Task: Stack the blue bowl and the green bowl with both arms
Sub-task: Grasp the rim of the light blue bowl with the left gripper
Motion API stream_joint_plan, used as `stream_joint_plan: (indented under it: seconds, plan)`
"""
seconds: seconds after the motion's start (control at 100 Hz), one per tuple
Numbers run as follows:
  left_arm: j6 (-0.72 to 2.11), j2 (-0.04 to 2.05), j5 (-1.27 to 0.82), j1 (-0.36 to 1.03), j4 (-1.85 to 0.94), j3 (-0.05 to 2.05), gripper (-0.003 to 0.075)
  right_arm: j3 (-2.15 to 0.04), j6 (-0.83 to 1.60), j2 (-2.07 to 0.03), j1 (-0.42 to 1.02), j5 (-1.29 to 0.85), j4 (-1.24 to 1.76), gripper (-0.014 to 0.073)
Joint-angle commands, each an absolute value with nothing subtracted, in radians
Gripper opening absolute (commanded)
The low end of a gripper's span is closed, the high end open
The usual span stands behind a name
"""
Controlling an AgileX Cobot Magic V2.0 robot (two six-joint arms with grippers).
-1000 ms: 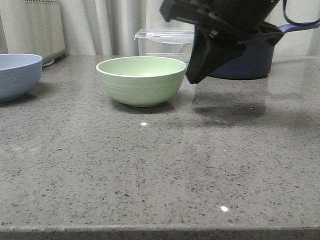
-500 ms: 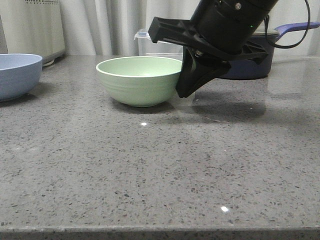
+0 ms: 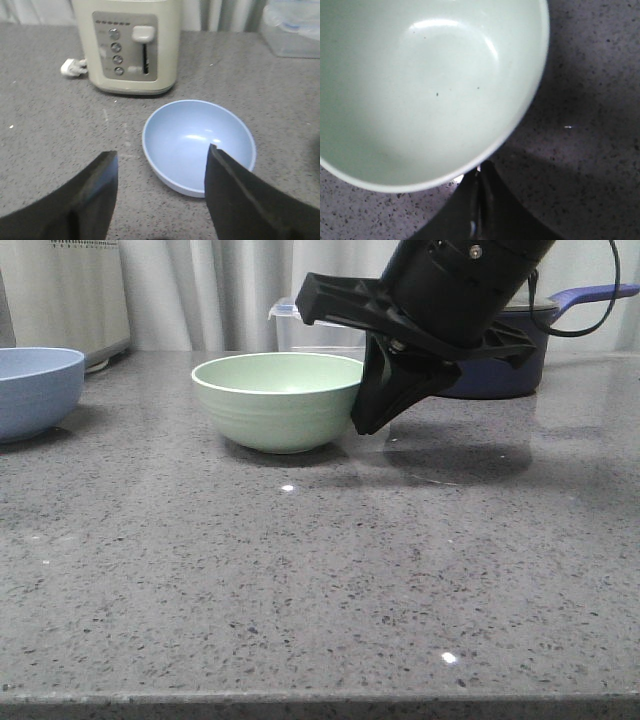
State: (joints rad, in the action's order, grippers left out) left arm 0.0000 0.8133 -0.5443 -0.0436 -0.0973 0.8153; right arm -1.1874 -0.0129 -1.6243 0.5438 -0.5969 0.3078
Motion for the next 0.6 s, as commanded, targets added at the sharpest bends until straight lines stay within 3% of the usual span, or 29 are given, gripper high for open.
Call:
stream_joint_plan:
  seconds: [0.0, 0.38, 0.59]
  plan:
    - [-0.015, 0.905, -0.546, -0.089, -0.115, 0.922, 0.0375, -1.212, 0.000, -1.584, 0.546, -0.566, 0.321, -0.0045]
    - [0.021, 1.352, -0.771, -0.101, -0.198, 1.234, 0.0375, -1.212, 0.000, -1.584, 0.546, -0.570, 0.321, -0.0045]
    - [0.021, 1.516, -0.803, -0.101, -0.198, 1.300, 0.0375, -1.212, 0.000, -1.584, 0.546, -0.570, 0.321, -0.0045]
